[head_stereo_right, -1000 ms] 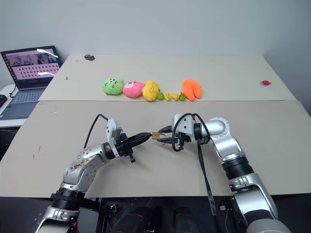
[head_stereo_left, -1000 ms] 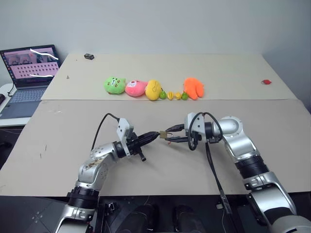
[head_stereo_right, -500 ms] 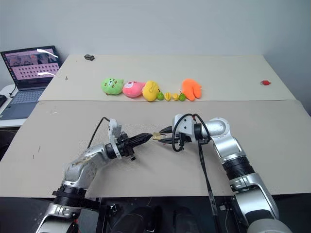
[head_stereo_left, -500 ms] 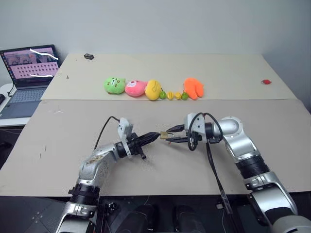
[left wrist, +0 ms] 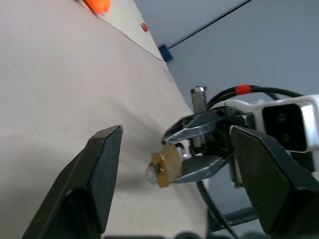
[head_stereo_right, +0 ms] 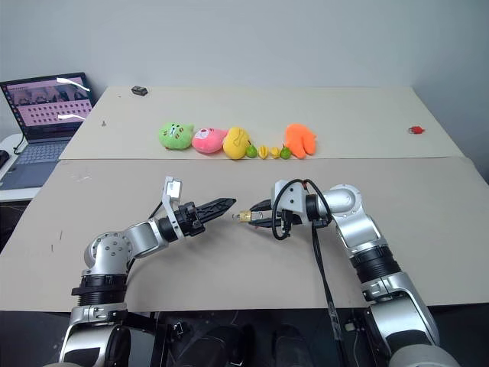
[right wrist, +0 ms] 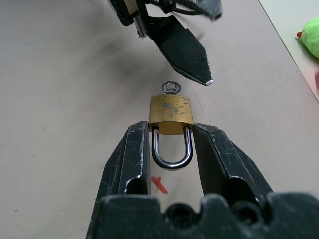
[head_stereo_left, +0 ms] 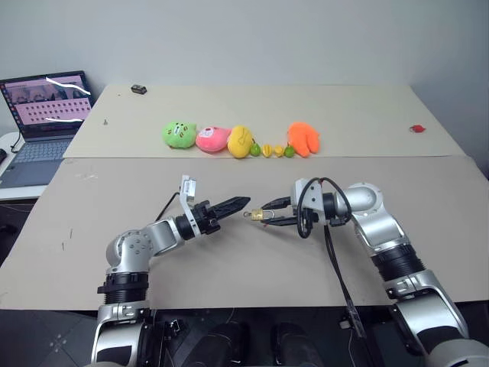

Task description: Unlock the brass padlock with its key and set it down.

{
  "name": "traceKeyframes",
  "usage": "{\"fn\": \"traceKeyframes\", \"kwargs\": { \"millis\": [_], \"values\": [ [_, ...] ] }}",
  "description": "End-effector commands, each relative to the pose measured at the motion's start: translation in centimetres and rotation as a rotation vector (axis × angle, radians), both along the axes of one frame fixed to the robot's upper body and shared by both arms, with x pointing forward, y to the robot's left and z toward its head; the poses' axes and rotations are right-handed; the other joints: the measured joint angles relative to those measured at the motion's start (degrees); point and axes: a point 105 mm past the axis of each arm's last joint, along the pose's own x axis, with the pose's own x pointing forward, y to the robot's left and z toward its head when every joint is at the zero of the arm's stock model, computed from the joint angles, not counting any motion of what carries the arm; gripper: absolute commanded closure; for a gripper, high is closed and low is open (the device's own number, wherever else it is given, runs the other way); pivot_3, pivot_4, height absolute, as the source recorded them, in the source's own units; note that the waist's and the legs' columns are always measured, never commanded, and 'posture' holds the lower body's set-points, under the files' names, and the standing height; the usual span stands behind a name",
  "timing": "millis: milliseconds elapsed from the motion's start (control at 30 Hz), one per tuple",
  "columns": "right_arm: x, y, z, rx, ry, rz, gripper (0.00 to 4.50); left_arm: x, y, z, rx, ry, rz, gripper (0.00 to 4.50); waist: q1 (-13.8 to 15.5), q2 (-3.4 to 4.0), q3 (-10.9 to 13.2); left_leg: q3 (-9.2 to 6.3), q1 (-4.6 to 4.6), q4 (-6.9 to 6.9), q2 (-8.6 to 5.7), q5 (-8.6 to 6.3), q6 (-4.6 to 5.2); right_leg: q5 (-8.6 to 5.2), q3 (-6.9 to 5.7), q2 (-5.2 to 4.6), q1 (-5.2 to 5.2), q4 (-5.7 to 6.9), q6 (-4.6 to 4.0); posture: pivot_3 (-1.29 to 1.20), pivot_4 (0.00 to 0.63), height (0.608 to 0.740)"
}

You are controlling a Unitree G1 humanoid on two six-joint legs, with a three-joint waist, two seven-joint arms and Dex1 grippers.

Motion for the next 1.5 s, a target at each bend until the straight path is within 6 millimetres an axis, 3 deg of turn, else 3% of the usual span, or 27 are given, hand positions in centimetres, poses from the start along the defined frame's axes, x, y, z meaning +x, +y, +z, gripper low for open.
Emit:
{"fn": "traceKeyframes", "kwargs": {
  "millis": [33, 233, 500, 1000, 1100, 1367, 1500],
  "values": [
    [0.0, 0.3, 1.8, 0.038, -0.058, 0.020, 3.57, 0.5, 1.1, 1.2, -0.077, 0.034, 0.020, 0.80, 0.0, 0.00, 0.0, 0.00, 0.00, 0.00, 0.00, 0.00, 0.00, 0.00, 0.00, 0.00, 0.00, 0.01, 0.00, 0.00, 0.150, 0.740],
    [0.0, 0.4, 1.9, 0.043, -0.061, 0.020, 3.57, 0.4, 1.3, -0.2, -0.057, 0.131, 0.025, 0.80, -0.1, 0.00, 0.0, 0.00, 0.00, 0.00, 0.00, 0.02, -0.03, 0.00, 0.02, 0.00, 0.00, 0.04, 0.00, 0.00, 0.150, 0.740],
    [0.0, 0.6, 1.9, 0.047, -0.064, 0.020, 3.57, -0.8, -0.4, -2.4, -0.015, 0.221, -0.043, 0.80, 0.0, -0.01, 0.0, 0.01, 0.01, 0.00, 0.00, 0.02, -0.04, 0.00, 0.03, 0.00, 0.02, 0.07, 0.00, 0.00, 0.150, 0.740],
    [-0.1, 0.6, 2.0, 0.047, -0.070, 0.020, 3.57, -0.8, -1.8, -2.0, -0.041, 0.219, -0.071, 0.80, 0.1, -0.01, 0.0, 0.01, 0.00, 0.04, 0.00, 0.01, -0.01, 0.01, 0.02, -0.02, 0.04, 0.05, 0.01, 0.00, 0.150, 0.740],
    [-0.1, 0.6, 2.0, 0.048, -0.071, 0.020, 3.57, -0.8, -2.3, -1.9, -0.012, 0.192, -0.083, 1.57, 0.1, -0.01, 0.0, 0.01, 0.00, 0.04, 0.00, 0.01, -0.01, 0.01, 0.02, -0.02, 0.04, 0.04, 0.01, 0.00, 0.150, 0.740],
    [-0.2, 0.6, 1.9, 0.051, -0.071, 0.019, 3.57, -0.3, -2.3, -1.6, -0.020, 0.174, -0.065, 4.47, 0.0, -0.01, 0.0, 0.01, 0.00, 0.04, 0.00, 0.00, -0.01, 0.01, 0.01, -0.02, 0.04, 0.05, 0.01, 0.00, 0.150, 0.740],
    [-0.2, 0.6, 1.9, 0.050, -0.069, 0.018, 3.57, 0.0, -2.1, -1.5, -0.022, 0.163, -0.046, 4.47, 0.1, -0.01, 0.0, 0.01, -0.02, 0.04, 0.00, 0.01, -0.02, 0.01, 0.02, -0.02, 0.03, 0.04, 0.01, 0.00, 0.150, 0.740]
  ]
}}
